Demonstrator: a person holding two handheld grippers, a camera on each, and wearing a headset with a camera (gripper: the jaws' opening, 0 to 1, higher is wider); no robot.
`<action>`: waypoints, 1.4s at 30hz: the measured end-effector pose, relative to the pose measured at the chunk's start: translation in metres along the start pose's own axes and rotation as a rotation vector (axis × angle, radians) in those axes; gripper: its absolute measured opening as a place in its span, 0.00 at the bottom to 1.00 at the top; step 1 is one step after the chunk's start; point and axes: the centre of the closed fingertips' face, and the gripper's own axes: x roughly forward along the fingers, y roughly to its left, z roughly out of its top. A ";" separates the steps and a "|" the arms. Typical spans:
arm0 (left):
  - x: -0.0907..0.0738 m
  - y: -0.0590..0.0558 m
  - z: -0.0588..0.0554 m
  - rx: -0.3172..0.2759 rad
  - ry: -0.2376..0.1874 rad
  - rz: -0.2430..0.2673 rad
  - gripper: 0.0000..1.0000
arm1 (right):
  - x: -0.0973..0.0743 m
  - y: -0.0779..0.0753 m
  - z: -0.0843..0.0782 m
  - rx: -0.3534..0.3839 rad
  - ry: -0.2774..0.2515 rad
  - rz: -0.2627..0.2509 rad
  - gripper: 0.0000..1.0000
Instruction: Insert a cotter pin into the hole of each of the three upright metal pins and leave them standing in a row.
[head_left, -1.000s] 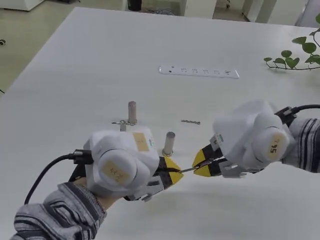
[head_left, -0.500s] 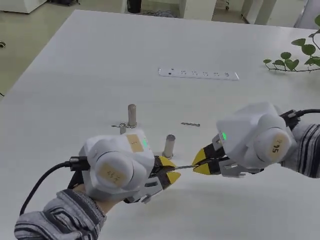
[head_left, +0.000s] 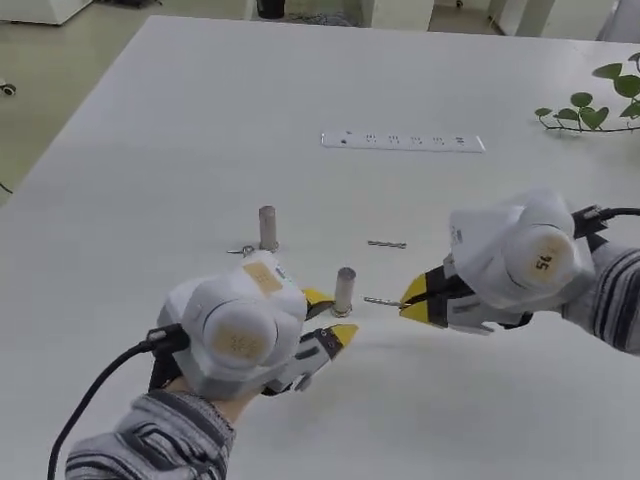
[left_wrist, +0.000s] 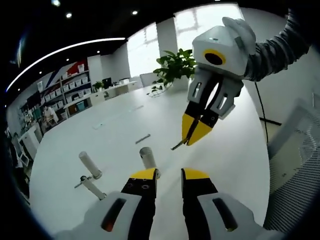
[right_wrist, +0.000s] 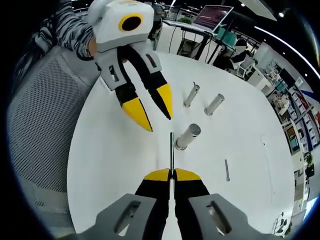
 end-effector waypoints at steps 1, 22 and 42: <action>0.001 0.001 -0.001 0.000 0.000 0.007 0.16 | 0.001 -0.001 -0.002 0.004 0.006 -0.006 0.00; 0.030 0.025 -0.006 -0.149 -0.018 0.137 0.21 | 0.019 -0.026 -0.008 0.050 0.020 -0.058 0.00; 0.050 0.027 -0.010 -0.230 -0.025 0.165 0.15 | 0.026 -0.026 0.003 0.003 -0.001 -0.036 0.00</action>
